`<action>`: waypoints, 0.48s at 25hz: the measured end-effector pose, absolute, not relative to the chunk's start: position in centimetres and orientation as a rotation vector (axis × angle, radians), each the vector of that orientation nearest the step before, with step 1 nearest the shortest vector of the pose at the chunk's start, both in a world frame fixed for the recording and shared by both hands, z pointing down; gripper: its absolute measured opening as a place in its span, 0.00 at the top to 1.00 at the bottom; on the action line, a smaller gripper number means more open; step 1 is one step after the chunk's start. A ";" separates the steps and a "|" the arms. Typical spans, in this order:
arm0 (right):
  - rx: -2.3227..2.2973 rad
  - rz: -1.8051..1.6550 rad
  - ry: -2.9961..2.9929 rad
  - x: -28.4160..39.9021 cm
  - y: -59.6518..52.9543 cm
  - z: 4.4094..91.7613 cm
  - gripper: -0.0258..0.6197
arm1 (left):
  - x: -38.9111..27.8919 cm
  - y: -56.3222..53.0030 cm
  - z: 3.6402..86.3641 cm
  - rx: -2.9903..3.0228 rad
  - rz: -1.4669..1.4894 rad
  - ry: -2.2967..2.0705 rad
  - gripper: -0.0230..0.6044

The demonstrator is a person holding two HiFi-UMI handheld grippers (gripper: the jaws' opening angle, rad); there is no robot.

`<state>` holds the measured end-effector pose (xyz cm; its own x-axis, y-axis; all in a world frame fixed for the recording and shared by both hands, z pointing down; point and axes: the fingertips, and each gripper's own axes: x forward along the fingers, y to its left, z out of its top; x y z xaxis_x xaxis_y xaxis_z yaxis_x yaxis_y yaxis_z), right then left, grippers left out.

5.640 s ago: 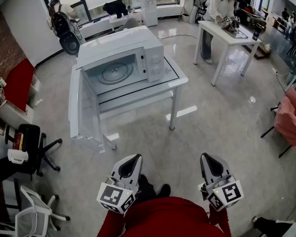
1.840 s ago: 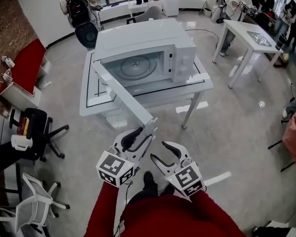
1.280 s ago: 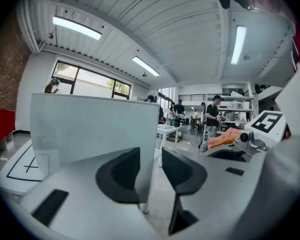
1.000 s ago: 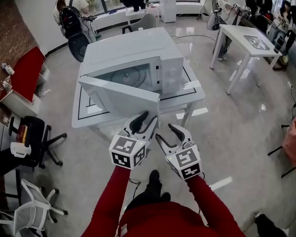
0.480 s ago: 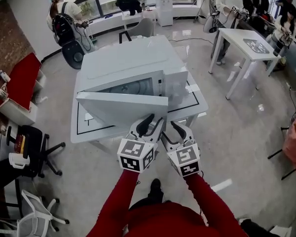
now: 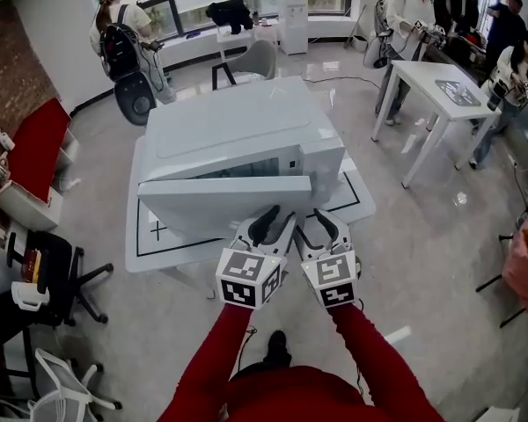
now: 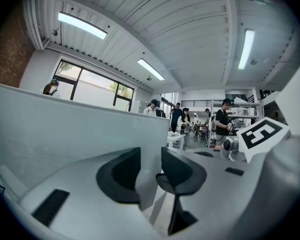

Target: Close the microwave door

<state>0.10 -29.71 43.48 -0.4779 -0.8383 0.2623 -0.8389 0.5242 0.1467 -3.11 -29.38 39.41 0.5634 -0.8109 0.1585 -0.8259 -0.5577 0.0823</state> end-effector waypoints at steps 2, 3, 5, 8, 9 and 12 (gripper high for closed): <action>1.434 -0.011 -2.440 0.6 -30.5 43.3 0.61 | -3.1 -29.9 39.3 2.643 0.150 -1.393 0.74; 1.448 -0.017 -2.428 0.8 -30.9 43.3 0.61 | -3.1 -30.2 39.3 2.643 0.150 -1.393 0.74; 1.464 -0.024 -2.414 1.1 -31.6 43.2 0.61 | -3.2 -30.7 39.2 2.642 0.155 -1.396 0.74; 1.479 -0.015 -2.429 1.0 -32.3 42.9 0.61 | -3.5 -31.3 39.1 2.639 0.156 -1.408 0.74; 1.484 -0.009 -2.442 0.9 -32.4 42.7 0.61 | -3.6 -31.6 39.1 2.636 0.154 -1.412 0.74; 1.486 -0.027 -2.474 0.4 -32.6 41.9 0.63 | -4.0 -32.3 38.9 2.619 0.137 -1.422 0.74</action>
<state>0.42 -32.59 41.89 -0.4456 -0.8709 0.2071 -0.8661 0.4779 0.1462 -4.04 -32.34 38.94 0.5444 -0.8244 0.1550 -0.8388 -0.5361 0.0950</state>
